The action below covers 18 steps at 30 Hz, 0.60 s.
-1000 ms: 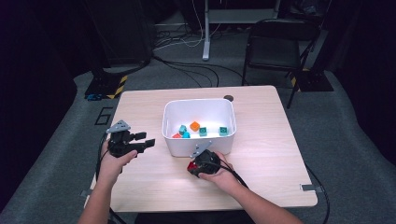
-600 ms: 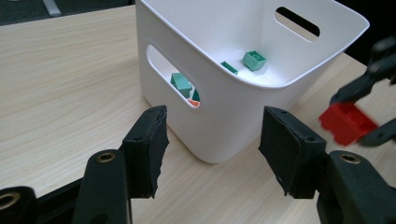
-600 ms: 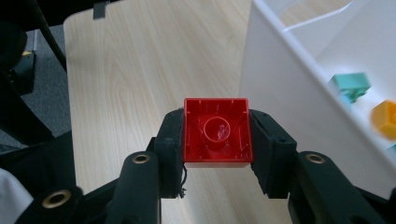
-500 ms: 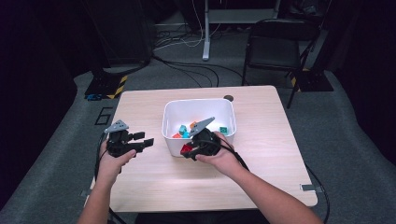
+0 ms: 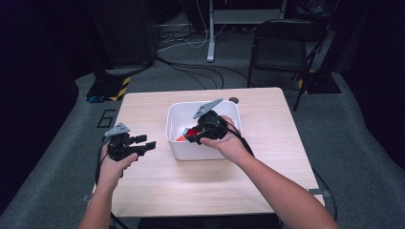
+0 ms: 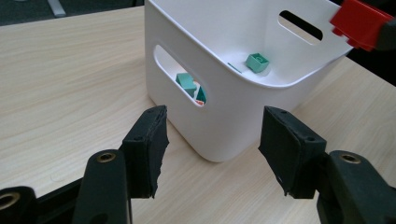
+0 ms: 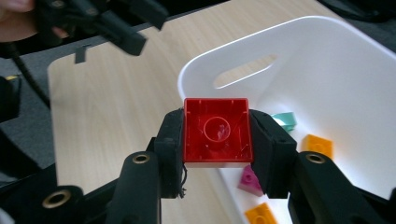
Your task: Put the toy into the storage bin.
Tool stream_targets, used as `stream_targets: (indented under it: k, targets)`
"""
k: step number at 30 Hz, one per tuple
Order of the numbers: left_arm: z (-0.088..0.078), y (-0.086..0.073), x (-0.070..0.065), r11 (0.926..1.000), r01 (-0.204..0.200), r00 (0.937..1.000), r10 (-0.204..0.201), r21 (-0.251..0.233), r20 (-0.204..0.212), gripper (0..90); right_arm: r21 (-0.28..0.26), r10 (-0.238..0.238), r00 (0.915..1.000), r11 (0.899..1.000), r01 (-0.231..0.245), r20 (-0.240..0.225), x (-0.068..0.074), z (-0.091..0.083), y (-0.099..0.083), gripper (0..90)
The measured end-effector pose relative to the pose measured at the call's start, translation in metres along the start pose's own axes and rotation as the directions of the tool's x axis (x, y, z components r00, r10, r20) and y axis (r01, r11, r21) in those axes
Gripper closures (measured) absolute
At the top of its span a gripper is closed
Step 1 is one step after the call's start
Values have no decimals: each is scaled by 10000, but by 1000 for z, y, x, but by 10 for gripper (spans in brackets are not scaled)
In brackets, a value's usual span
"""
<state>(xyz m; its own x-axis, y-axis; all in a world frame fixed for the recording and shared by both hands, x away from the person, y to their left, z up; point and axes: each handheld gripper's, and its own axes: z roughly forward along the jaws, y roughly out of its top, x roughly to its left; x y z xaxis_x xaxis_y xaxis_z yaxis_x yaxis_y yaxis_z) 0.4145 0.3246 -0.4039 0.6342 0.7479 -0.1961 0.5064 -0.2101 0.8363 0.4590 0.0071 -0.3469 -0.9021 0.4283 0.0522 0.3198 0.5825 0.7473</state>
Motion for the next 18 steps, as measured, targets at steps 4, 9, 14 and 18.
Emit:
stream_targets:
  k: [4,9,14,18]
  targets:
    - [0,-1,0,10000,70,10000,-70,-9,28,413,-46,135,9989,9999,-133,439,-12,-3,7,584]
    - [-2,0,1,9998,74,9999,-73,-164,72,413,-149,270,9956,9996,-257,901,-29,-5,16,585]
    - [-3,1,3,9997,116,9999,-113,-229,98,413,-246,557,9903,9983,-530,1276,-49,-3,24,584]
    - [-3,1,5,9995,174,9998,-171,-246,110,413,-221,601,9882,9981,-575,1408,-61,3,28,584]
